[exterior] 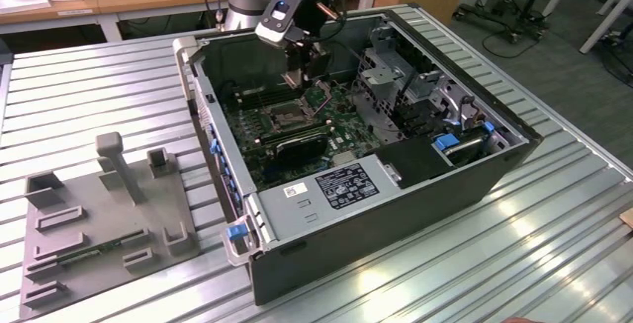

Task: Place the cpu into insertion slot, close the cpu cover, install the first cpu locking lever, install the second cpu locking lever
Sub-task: 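Place the cpu into insertion slot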

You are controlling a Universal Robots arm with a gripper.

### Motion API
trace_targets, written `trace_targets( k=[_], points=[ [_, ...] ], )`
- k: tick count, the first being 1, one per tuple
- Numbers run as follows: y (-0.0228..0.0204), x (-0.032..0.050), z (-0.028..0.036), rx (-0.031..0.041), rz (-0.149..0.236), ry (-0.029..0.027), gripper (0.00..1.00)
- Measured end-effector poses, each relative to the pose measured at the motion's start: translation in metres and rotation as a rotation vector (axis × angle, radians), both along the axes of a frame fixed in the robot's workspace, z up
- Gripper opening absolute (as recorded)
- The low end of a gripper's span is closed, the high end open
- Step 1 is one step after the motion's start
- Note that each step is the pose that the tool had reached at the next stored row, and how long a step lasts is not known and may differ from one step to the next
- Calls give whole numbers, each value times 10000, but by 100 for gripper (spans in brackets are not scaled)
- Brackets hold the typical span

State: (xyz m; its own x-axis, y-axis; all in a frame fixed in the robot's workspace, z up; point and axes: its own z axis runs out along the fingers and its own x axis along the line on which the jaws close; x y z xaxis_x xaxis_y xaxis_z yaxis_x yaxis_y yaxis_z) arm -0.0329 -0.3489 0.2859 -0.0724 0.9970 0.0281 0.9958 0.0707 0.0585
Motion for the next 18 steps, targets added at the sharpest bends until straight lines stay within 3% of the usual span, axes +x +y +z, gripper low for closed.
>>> trace_targets(
  k=[10,16,18],
  points=[
    [30,-19,-88,1,-419,3,54],
    [32,-53,-188,1,-459,3,54],
    [31,-57,-196,0,-464,3,54]
  ],
)
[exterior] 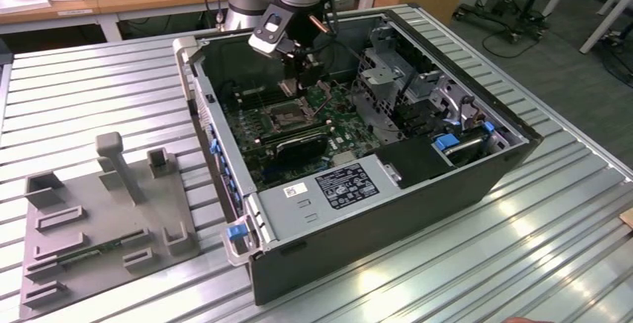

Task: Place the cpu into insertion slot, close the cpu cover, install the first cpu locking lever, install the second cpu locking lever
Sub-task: 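Place the cpu into insertion slot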

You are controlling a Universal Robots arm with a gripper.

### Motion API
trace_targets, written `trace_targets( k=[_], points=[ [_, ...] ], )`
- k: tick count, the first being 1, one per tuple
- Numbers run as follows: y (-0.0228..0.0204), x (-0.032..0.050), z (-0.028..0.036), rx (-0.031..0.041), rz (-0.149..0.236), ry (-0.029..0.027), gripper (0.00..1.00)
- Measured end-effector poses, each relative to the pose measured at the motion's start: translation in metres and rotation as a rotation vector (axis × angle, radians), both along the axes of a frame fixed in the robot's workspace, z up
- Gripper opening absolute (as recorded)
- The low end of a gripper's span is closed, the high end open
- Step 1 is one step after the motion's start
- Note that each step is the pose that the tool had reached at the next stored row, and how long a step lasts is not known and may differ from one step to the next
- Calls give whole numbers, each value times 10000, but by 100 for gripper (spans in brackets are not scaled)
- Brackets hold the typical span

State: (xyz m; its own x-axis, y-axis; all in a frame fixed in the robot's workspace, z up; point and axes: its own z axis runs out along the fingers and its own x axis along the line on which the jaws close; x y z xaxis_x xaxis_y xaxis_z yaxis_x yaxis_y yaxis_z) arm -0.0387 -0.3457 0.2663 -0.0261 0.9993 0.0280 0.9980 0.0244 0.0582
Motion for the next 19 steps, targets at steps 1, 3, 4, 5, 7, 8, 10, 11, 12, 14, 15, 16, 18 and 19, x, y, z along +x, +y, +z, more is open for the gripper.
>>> trace_targets(
  k=[1,3,4,5,7,8,10,11,12,14,15,16,18,19],
  points=[
    [0,0,0,-1,1,1,54],
    [0,-2,0,-1,-1,1,54],
    [0,-3,-5,3,-1,-2,54],
    [0,-6,-15,4,-2,-2,54],
    [0,-12,-48,1,-2,-1,54],
    [0,-15,-66,3,-4,-1,54],
    [0,-16,-102,2,-4,-1,54],
    [0,-17,-121,1,-6,0,54],
    [0,-17,-139,1,-8,0,54],
    [0,-17,-175,1,-13,1,54],
    [0,-17,-193,2,-14,1,54],
    [0,-17,-211,3,-15,0,54],
    [0,-17,-249,3,-19,0,54],
    [0,-17,-266,2,-21,1,54]
  ],
)
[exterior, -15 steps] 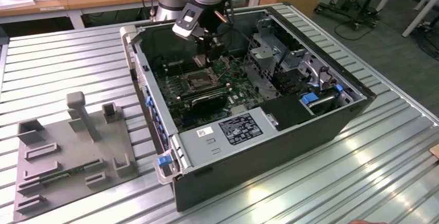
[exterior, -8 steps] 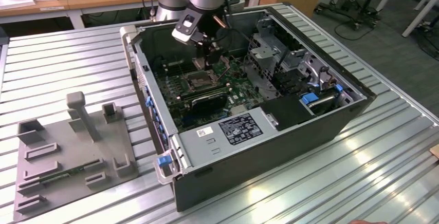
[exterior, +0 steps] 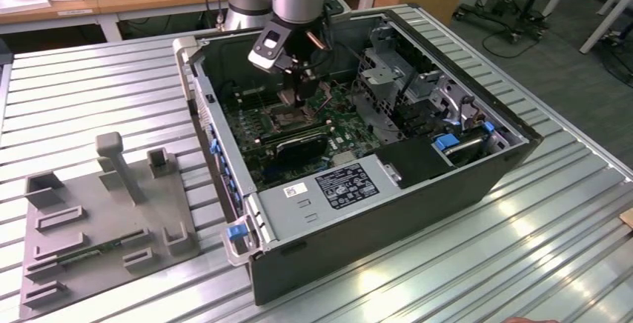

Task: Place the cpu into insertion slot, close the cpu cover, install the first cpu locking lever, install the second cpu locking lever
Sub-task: 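Place the cpu into insertion slot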

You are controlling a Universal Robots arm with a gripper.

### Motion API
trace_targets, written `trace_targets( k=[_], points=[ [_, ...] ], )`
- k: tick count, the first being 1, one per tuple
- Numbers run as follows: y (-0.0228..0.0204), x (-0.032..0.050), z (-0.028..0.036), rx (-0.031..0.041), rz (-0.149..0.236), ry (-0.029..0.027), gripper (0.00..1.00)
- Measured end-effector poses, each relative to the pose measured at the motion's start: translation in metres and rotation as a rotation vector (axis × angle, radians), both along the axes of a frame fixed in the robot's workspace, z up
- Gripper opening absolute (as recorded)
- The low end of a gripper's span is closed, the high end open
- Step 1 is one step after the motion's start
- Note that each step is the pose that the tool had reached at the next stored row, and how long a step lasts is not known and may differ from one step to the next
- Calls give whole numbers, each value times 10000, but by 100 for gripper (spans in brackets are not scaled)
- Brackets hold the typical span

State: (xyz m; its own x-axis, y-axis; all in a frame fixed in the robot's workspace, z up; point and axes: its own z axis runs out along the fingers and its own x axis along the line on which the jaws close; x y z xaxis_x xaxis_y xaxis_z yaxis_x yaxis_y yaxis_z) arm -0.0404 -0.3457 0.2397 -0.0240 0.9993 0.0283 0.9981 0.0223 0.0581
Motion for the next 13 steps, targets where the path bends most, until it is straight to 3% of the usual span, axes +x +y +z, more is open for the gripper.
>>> trace_targets(
  k=[7,13],
  points=[
    [0,-1,-113,0,-10,0,54],
    [0,-2,-122,-2,-10,1,54]
  ],
)
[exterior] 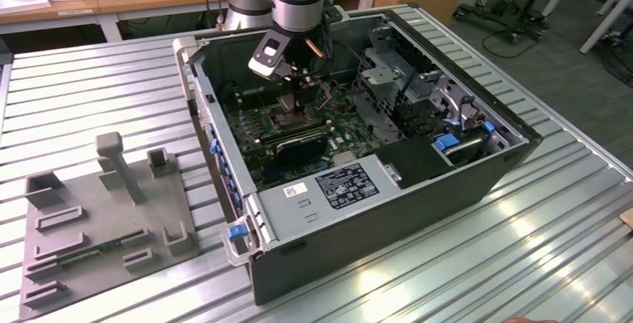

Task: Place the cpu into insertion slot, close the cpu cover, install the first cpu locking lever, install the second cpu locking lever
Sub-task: 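Place the cpu into insertion slot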

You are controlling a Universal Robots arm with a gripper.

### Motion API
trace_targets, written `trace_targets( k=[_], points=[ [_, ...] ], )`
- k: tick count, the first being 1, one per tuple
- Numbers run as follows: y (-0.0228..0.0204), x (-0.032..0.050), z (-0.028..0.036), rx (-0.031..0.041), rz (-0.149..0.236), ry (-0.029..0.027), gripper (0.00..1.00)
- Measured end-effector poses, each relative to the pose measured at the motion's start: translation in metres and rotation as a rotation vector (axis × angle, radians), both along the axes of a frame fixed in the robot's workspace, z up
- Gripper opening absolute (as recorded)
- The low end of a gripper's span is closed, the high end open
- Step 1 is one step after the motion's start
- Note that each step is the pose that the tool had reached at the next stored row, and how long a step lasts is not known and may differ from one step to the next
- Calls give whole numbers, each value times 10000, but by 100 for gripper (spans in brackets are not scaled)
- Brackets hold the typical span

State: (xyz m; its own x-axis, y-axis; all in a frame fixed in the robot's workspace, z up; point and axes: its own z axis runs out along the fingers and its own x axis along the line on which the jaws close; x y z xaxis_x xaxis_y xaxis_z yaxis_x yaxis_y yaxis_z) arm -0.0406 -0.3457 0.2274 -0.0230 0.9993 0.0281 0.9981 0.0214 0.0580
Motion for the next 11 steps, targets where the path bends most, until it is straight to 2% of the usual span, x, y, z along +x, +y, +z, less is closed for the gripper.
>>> trace_targets(
  k=[8,11],
  points=[
    [0,-9,-111,1,-1,0,54],
    [0,-12,-125,0,0,0,54]
  ],
)
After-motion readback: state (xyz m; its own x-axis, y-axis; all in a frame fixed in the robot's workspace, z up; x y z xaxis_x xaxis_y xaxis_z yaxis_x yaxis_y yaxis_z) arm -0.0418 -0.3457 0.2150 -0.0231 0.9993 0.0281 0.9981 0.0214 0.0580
